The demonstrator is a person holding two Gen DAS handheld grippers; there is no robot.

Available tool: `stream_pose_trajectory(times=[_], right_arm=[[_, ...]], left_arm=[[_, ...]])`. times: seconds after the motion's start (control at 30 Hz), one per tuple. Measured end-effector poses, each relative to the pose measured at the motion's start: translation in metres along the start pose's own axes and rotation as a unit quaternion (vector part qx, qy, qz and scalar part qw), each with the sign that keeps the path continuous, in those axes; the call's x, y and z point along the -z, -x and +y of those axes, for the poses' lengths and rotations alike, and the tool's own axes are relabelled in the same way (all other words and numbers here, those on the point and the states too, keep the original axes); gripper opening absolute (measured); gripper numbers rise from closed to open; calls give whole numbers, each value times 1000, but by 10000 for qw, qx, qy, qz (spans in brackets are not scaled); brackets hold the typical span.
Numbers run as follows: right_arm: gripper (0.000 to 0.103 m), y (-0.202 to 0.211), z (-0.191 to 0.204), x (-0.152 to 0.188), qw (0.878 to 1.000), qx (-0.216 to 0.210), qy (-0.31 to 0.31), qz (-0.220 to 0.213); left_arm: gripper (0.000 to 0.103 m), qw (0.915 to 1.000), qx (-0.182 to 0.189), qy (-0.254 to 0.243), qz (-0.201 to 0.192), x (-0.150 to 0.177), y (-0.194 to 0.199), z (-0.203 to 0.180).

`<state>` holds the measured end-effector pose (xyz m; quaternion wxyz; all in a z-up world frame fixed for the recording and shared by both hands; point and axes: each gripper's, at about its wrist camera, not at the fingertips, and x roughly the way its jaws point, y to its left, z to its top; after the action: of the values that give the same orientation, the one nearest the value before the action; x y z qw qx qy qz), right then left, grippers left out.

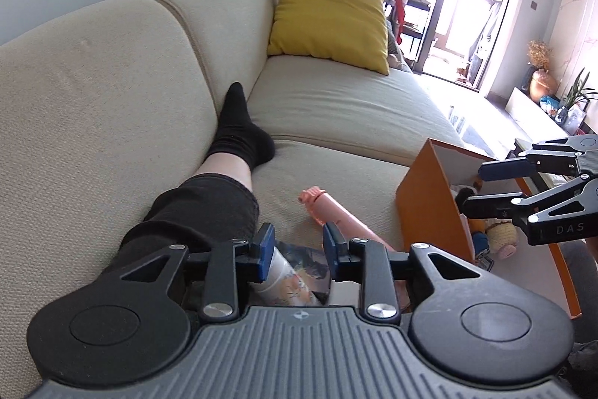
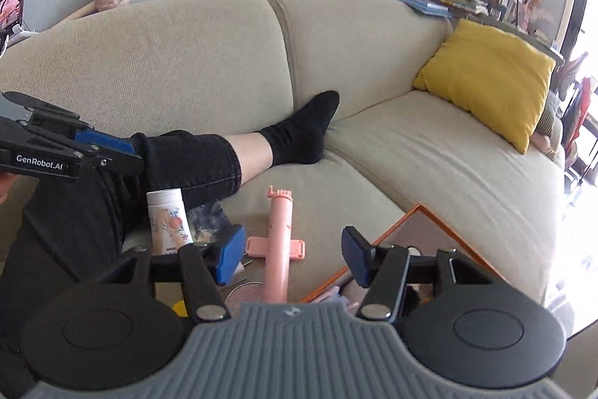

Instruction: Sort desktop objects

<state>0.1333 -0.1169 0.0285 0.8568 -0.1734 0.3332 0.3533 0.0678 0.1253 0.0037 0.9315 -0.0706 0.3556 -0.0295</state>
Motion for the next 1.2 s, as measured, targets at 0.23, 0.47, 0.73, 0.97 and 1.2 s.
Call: stream_pose_trajectory(times=[0.23, 0.47, 0.73, 0.97, 1.2], right_arm=[[49, -50, 13, -14, 9964, -143, 17, 838], [47, -88, 21, -12, 9898, -460, 130, 1339], [47, -112, 22, -6, 9845, -681, 300, 1590], [47, -123, 20, -5, 9818, -794, 418, 1672], [47, -129, 22, -6, 9789, -920, 428, 1775]], left_arm=[[45, 9973, 93, 166, 703, 2, -27, 11], [49, 9877, -256, 459, 1471, 14, -56, 1], [49, 9807, -497, 385, 1851, 26, -92, -11], [43, 9792, -693, 163, 1900, 33, -112, -18], [36, 9840, -248, 316, 1737, 36, -111, -11]])
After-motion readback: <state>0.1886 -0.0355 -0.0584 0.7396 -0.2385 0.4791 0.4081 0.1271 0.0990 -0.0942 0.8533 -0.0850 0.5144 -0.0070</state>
